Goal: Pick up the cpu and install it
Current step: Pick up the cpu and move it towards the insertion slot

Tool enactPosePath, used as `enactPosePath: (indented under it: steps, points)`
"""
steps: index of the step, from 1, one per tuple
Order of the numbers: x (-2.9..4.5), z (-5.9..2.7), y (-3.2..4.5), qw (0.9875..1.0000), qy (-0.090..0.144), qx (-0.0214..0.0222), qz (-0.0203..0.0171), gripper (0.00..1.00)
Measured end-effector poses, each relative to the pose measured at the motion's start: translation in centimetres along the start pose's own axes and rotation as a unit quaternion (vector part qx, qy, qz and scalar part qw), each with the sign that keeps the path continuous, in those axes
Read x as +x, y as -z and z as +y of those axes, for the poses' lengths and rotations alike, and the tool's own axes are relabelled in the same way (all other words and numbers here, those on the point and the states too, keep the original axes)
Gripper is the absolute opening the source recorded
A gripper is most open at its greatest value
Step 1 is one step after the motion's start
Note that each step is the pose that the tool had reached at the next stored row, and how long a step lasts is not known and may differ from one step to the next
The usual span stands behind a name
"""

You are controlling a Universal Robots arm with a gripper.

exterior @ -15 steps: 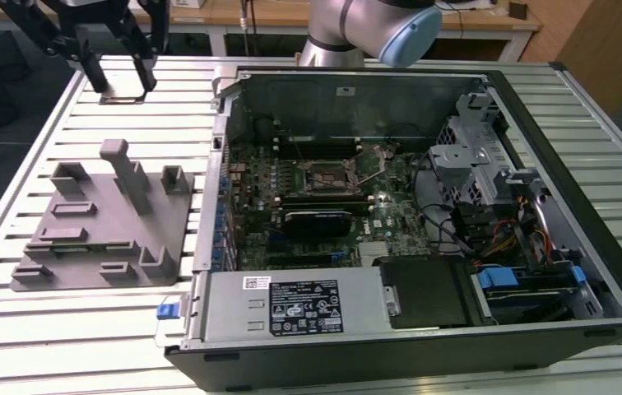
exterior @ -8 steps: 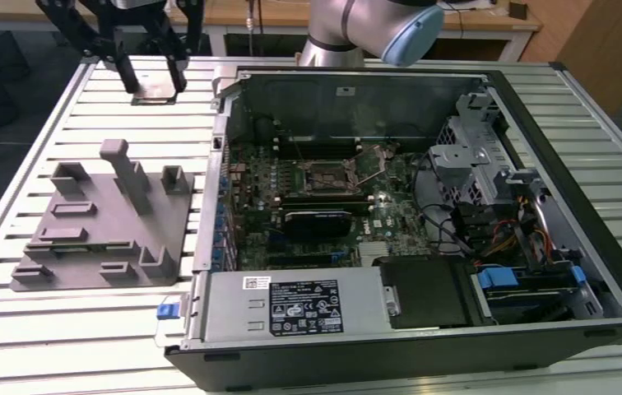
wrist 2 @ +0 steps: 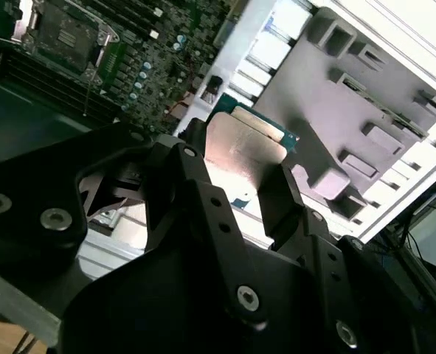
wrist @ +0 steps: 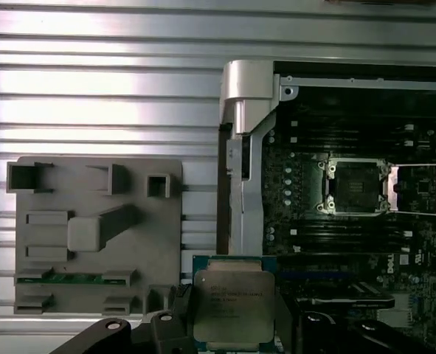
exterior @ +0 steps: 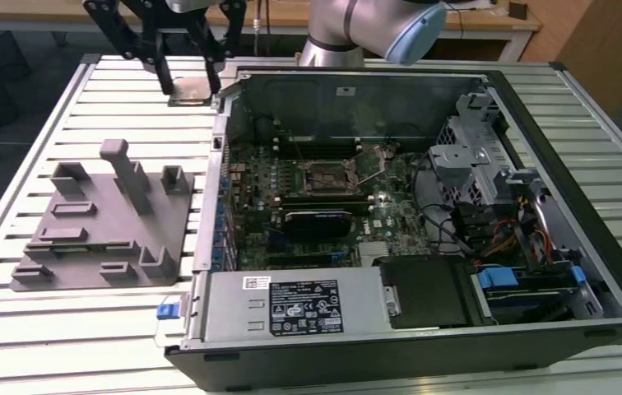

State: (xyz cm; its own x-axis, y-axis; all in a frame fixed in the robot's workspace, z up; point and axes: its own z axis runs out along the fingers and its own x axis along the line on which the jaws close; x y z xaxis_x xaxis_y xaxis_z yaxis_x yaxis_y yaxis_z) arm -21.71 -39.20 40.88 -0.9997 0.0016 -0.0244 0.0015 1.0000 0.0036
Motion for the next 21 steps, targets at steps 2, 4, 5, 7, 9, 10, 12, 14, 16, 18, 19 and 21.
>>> enactPosePath:
  steps: [2, 4, 5, 7, 9, 10, 12, 14, 16, 18, 19, 21]
  points:
    - [-0.9, 0.09, -0.09, 1.0, 0.0, 0.0, 0.0, 0.53]
    - [-1.79, 0.19, -0.19, 1.0, 0.0, 0.0, 0.0, 0.53]
    - [-2.26, 0.24, -0.24, 1.0, 0.0, 0.0001, 0.0, 0.53]
    - [-3.19, 0.34, -0.34, 1.0, 0.0, 0.0, 0.0, 0.53]
    - [-4.09, 0.49, -0.43, 1.0, 0.0, 0.0, 0.0, 0.53]
    - [-4.54, 0.57, -0.47, 1.0, 0.0, 0.0, 0.0, 0.53]
    - [-5.4, 0.78, -0.56, 1.0, 0.0, 0.0, 0.0, 0.53]
    - [-6.18, 1.07, -0.64, 1.0, 0.0, 0.0001, 0.0, 0.53]
    - [-6.9, 1.38, -0.71, 1.0, 0.0, 0.0, 0.0, 0.53]
    - [-7.56, 1.75, -0.79, 1.0, 0.0, 0.0001, 0.0001, 0.53]
    - [-7.91, 1.92, -0.85, 1.0, 0.0, 0.0, 0.0, 0.53]
    - [-8.79, 2.14, -0.93, 1.0, 0.0, 0.0001, 0.0, 0.53]
